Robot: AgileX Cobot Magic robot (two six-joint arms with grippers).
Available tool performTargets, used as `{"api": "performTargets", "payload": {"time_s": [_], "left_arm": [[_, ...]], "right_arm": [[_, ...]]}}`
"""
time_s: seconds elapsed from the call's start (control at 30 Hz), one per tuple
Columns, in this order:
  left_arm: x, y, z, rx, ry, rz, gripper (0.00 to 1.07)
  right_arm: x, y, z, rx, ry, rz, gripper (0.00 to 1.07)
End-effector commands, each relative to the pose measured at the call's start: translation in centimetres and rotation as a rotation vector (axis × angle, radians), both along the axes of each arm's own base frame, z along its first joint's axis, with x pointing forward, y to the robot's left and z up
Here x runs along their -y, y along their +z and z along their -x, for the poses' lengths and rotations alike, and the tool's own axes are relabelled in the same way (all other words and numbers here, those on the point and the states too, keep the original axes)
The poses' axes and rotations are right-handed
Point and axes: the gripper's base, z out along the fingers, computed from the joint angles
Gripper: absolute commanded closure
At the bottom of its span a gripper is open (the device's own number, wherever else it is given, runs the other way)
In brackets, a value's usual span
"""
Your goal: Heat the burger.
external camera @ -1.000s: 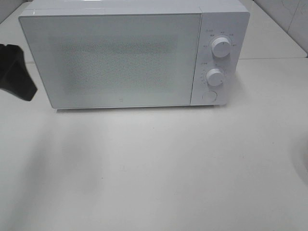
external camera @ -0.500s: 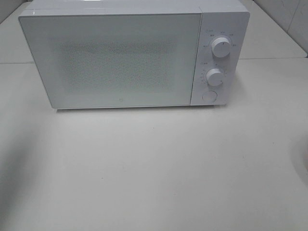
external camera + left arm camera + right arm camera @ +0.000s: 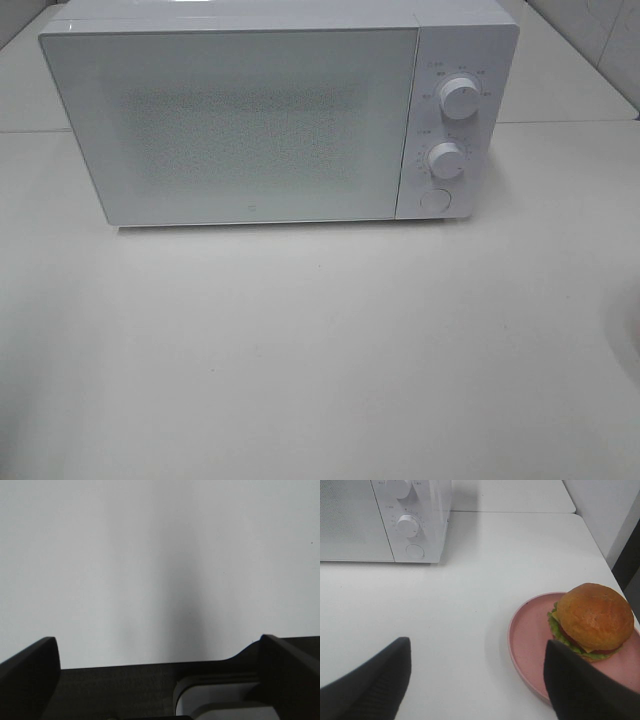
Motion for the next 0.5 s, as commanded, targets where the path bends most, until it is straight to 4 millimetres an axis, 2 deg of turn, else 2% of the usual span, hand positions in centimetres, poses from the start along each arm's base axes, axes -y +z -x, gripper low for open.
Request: {"api": "performTargets", "payload": {"time_s": [0.03, 0.1, 0.13, 0.17, 0.23, 0.27, 0.5], "left_arm": [[0.2, -0.4, 2.3, 0.09, 0.0, 0.003, 0.05], [0.4, -1.1, 4.9, 0.203, 0.001, -0.008, 0.05], [0.4, -1.1, 4.9, 0.203, 0.001, -0.008, 0.05], [0.4, -0.5, 6.1, 0.33, 0.003, -0.016, 0.05], [0.5, -0.4, 6.8, 0.381, 0.003, -0.015, 0.05], [0.6, -0.6, 7.9, 0.46, 0.004, -0.02, 0.05], [0.9, -0.9, 9.8, 0.609, 0.002, -0.002, 0.06]], "right_arm": [[0.0, 0.0, 0.4, 0.034, -0.003, -0.002, 0.34], [0.0, 0.0, 0.4, 0.034, -0.003, -0.002, 0.34], [0.0, 0.0, 0.4, 0.034, -0.003, -0.002, 0.34], [0.0, 0.0, 0.4, 0.034, -0.003, -0.002, 0.34], [0.0, 0.0, 0.4, 0.034, -0.003, -0.002, 0.34], [0.0, 0.0, 0.4, 0.034, -0.003, -0.002, 0.34], [0.0, 0.0, 0.4, 0.034, -0.003, -0.002, 0.34]]}}
